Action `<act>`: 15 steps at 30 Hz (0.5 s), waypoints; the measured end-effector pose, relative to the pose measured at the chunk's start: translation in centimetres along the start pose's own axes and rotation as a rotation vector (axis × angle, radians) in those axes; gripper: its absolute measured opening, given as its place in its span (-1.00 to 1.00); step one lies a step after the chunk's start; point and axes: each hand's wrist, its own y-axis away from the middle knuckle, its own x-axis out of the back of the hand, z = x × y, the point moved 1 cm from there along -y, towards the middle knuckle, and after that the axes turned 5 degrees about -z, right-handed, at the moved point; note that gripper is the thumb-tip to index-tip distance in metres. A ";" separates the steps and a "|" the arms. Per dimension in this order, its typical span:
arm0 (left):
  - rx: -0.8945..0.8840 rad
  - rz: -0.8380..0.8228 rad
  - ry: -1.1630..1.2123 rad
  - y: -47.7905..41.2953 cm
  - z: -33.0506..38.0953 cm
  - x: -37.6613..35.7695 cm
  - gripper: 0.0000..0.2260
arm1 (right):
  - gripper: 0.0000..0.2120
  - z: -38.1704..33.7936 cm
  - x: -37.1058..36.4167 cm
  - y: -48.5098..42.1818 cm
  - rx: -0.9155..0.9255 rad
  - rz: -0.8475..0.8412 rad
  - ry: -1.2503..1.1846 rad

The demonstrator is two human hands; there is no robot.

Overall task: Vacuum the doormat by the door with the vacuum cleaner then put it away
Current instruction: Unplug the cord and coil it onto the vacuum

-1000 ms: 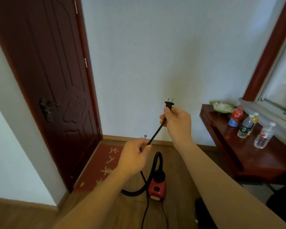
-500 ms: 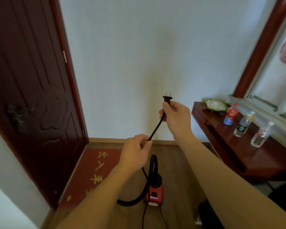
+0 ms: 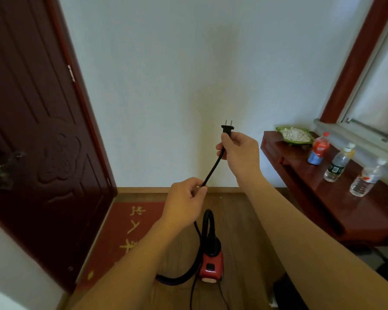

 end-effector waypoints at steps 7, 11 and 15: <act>0.044 0.000 -0.005 -5.7 -0.2 -4.9 -0.91 | -0.85 3.6 3.7 -7.2 -0.018 -0.079 -0.054; 0.074 0.023 -0.038 -9.8 0.4 -9.0 -0.88 | -0.83 5.5 7.0 -12.3 -0.022 -0.132 -0.071; 0.127 0.036 -0.060 -13.1 0.8 -12.8 -0.90 | -0.85 7.3 9.7 -16.8 -0.058 -0.188 -0.076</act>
